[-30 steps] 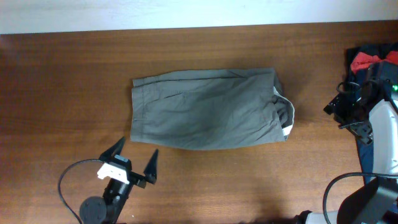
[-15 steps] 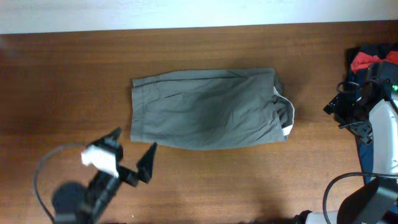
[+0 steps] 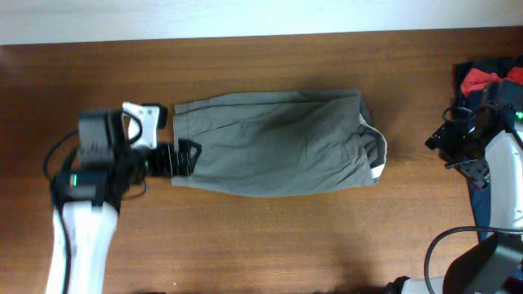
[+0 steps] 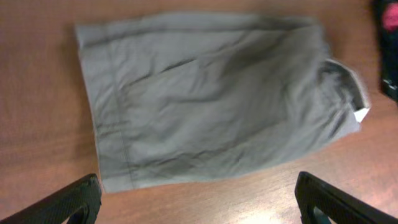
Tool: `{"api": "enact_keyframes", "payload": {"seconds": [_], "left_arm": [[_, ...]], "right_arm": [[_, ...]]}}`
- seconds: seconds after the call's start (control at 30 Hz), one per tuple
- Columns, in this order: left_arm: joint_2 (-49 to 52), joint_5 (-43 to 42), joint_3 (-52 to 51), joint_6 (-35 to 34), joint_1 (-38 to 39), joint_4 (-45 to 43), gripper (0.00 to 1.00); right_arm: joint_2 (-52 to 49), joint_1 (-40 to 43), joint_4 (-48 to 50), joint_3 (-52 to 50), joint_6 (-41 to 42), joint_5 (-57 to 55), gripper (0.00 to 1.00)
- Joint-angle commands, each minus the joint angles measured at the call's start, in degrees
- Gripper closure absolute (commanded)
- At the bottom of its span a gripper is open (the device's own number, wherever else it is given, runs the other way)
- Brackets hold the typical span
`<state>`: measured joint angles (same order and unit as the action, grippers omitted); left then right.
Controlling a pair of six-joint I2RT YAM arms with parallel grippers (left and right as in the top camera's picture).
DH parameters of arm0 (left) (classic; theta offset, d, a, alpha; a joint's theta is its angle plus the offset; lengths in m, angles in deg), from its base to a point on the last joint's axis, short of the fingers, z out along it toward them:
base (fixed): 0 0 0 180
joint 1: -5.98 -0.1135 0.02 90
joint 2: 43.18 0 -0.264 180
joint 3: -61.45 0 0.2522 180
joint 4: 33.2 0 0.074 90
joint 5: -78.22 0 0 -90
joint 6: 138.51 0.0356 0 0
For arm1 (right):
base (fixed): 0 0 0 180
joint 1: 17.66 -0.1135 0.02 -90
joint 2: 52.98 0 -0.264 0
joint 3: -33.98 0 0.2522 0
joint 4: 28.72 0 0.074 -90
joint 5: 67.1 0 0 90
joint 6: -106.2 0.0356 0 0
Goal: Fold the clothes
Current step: 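Reach the left gripper toward the left end of the grey trousers, then grasp the left edge of the grey trousers with the left gripper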
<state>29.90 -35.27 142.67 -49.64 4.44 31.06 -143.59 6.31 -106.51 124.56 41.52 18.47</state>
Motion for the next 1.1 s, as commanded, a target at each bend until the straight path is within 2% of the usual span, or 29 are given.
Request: {"api": "enact_keyframes", "payload": {"seconds": [0.0,0.13,0.3,0.4,0.53,0.7,1.07], "left_arm": [[9.3,1.5,4.9,0.2,-0.8,1.3,0.01],[18.7,1.7,7.4,1.4,-1.0,0.4,0.01],[25.9,0.5,8.1,1.4,-3.6,-2.8,0.01],[28.8,-2.2,8.1,1.8,-6.9,-4.1,0.01],[32.0,-9.2,8.1,5.8,-10.0,-5.4,0.01],[37.4,-9.8,8.1,8.2,-10.2,-5.6,0.01],[45.1,-14.3,8.1,8.5,-10.1,-8.3,0.01]], "right_arm": [[0.3,0.1,0.0,1.0,0.5,-0.1,0.01],[0.3,0.1,0.0,1.0,0.5,-0.1,0.01],[0.3,0.1,0.0,1.0,0.5,-0.1,0.01],[0.3,0.1,0.0,1.0,0.5,-0.1,0.01],[0.3,0.1,0.0,1.0,0.5,-0.1,0.01],[0.3,0.1,0.0,1.0,0.5,-0.1,0.01],[0.3,0.1,0.0,1.0,0.5,-0.1,0.01]]}}
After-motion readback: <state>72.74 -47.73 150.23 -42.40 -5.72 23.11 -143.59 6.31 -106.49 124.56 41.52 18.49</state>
